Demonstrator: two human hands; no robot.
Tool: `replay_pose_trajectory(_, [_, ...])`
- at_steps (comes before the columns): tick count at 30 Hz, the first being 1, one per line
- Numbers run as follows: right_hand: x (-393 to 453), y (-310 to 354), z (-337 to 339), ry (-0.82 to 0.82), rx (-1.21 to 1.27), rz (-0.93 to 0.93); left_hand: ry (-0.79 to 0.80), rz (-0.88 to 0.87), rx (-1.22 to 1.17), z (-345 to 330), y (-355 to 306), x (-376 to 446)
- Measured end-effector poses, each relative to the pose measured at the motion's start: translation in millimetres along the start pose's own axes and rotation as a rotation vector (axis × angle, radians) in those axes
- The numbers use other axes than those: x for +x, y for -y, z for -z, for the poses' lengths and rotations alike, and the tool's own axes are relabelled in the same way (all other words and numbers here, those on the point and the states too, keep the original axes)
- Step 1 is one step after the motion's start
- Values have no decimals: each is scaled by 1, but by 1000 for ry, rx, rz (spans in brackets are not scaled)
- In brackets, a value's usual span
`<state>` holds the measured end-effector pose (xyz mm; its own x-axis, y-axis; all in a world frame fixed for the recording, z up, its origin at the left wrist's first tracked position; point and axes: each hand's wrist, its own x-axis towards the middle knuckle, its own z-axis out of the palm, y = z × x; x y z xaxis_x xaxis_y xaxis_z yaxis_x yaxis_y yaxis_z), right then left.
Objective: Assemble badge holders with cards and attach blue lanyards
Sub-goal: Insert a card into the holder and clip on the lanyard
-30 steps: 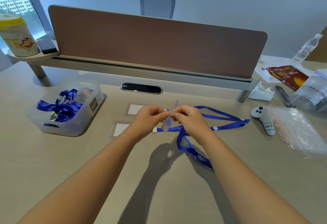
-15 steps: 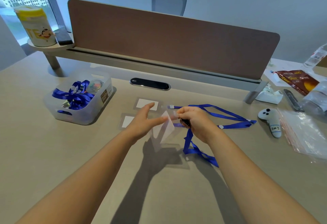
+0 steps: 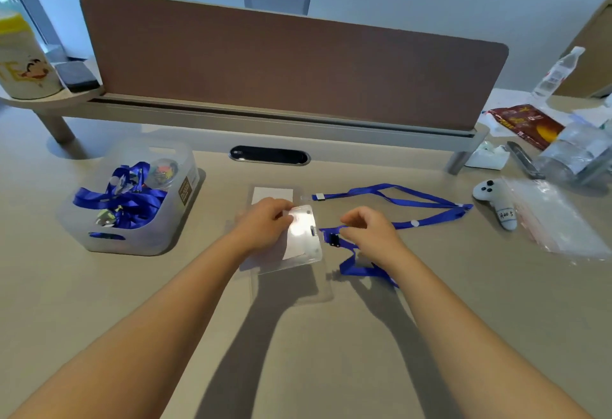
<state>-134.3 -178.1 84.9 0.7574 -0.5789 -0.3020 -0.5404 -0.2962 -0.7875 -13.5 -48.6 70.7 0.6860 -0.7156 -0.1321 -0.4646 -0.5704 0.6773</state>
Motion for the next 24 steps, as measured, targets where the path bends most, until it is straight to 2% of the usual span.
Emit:
replay_pose_trajectory(2, [1, -5, -11, -6, 108, -110, 37, 15, 134, 0, 5, 1])
replay_pose_trajectory(7, [-6, -20, -46, 258, 432, -449, 167, -28, 255, -7, 16, -7])
replay_pose_trajectory(9, [-5, -23, -55, 329, 605, -513, 185, -47, 254, -9, 22, -8])
replay_pose_trajectory(12, [-1, -24, -65, 385, 758, -513, 169, -92, 254, -10, 31, -9])
replay_pose_trajectory(16, [1, -14, -71, 286, 1049, -487, 135, -128, 221, -5, 38, -12])
replay_pose_trajectory(20, [6, -1, -68, 9, 1308, -413, 141, -154, 265, 2, 40, -17])
replay_pose_trajectory(24, [14, 0, -59, -95, 1411, -338, 167, -159, 401, 4, 42, -19])
